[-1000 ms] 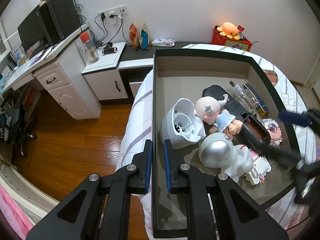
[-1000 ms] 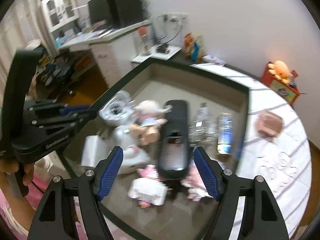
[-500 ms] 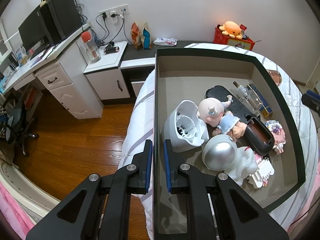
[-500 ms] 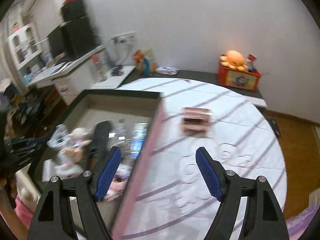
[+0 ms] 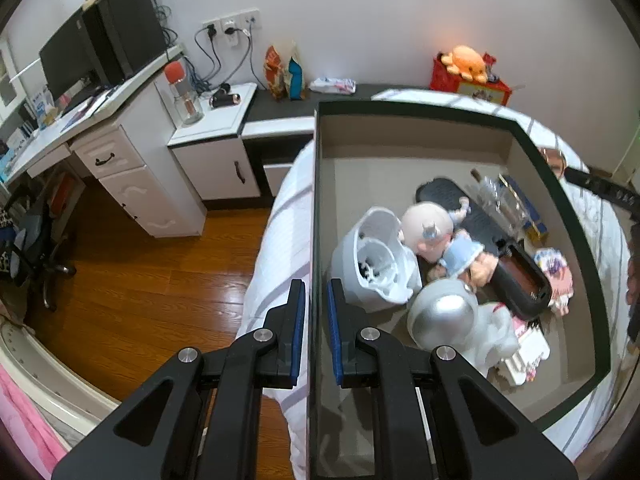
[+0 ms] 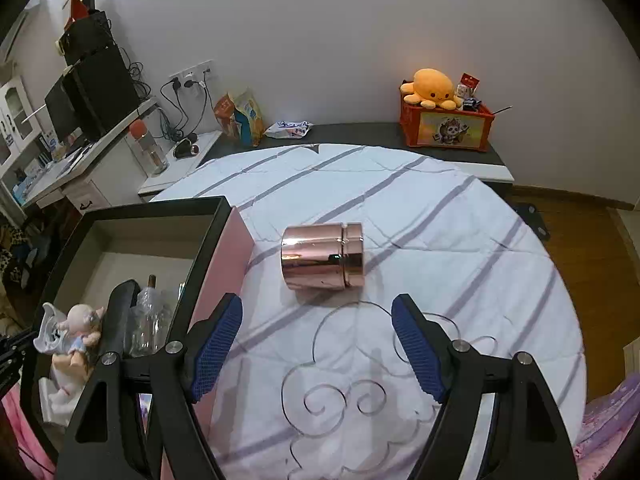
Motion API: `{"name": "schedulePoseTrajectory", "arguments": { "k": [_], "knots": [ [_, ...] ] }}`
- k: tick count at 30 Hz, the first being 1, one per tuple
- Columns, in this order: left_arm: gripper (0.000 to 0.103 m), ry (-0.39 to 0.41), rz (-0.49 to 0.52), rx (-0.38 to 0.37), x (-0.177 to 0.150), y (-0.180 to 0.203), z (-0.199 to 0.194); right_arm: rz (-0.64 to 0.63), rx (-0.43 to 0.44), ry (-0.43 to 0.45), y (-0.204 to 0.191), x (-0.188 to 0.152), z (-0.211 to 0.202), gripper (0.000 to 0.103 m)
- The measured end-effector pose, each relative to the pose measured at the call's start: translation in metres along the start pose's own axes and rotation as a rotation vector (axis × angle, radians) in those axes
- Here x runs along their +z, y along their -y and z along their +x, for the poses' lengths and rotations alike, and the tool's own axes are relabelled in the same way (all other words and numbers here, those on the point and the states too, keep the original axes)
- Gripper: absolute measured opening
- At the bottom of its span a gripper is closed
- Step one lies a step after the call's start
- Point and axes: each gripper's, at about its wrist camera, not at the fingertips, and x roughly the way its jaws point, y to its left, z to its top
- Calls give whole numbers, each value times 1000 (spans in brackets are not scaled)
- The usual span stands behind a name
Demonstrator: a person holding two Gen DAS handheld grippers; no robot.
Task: Organize rigid objects
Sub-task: 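Grasp the rose-gold cylinder on the bed with the right gripper, then carry the rose-gold cylinder into the tray and open the right gripper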
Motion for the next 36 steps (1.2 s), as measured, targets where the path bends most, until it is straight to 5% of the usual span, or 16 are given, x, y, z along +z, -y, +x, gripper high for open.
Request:
{"name": "schedulePoseTrajectory", "arguments": {
  "k": [18,21,36],
  "knots": [
    [10,-35,1,-17,-2,1,15,4,-2,-41,0,17,43,78],
    [10,-41,1,-19,-2,0,17,-3,-6,-32,0,16,42,57],
    [5,-36,-1,-25,-3,-1,17,-5,34,-6,4,7,21,56]
  ]
}}
